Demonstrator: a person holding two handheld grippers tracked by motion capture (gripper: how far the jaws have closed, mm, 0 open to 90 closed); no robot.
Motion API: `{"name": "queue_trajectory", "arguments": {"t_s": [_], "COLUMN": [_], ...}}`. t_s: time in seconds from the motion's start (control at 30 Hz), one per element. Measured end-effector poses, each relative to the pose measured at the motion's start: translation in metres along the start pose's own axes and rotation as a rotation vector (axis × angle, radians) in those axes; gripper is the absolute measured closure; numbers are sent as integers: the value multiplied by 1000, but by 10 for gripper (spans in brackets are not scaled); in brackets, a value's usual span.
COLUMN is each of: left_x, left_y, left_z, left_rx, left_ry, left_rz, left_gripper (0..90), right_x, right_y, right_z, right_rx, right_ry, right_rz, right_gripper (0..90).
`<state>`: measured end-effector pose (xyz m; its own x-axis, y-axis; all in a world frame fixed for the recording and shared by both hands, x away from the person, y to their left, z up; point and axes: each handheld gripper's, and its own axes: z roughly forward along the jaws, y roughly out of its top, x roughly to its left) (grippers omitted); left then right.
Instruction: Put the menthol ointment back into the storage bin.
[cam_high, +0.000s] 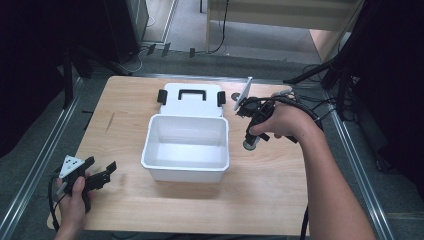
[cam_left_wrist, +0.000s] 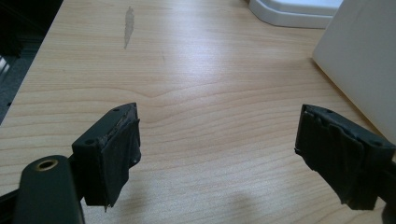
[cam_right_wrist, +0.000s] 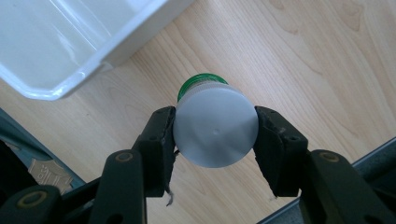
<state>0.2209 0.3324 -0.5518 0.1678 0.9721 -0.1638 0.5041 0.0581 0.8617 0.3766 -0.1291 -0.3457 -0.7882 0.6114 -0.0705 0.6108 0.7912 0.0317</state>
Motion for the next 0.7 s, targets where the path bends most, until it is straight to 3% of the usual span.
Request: {"name": "queue_trajectory", "arguments": {"t_s": [0.4, 0.7], "left_x": [0, 0], "left_y": [0, 0], "left_z": [0, 0], "left_rx": [1, 0], "left_ry": [-3, -5], "left_rz": [1, 2], "left_gripper": [147, 147], "right_x": [21, 35], "right_y": [27, 41], "right_z": [-32, -44], "right_rx": [-3, -31], "right_ry": [-18, -15], "right_rz": [-58, -96], "right_gripper": [516, 516]}}
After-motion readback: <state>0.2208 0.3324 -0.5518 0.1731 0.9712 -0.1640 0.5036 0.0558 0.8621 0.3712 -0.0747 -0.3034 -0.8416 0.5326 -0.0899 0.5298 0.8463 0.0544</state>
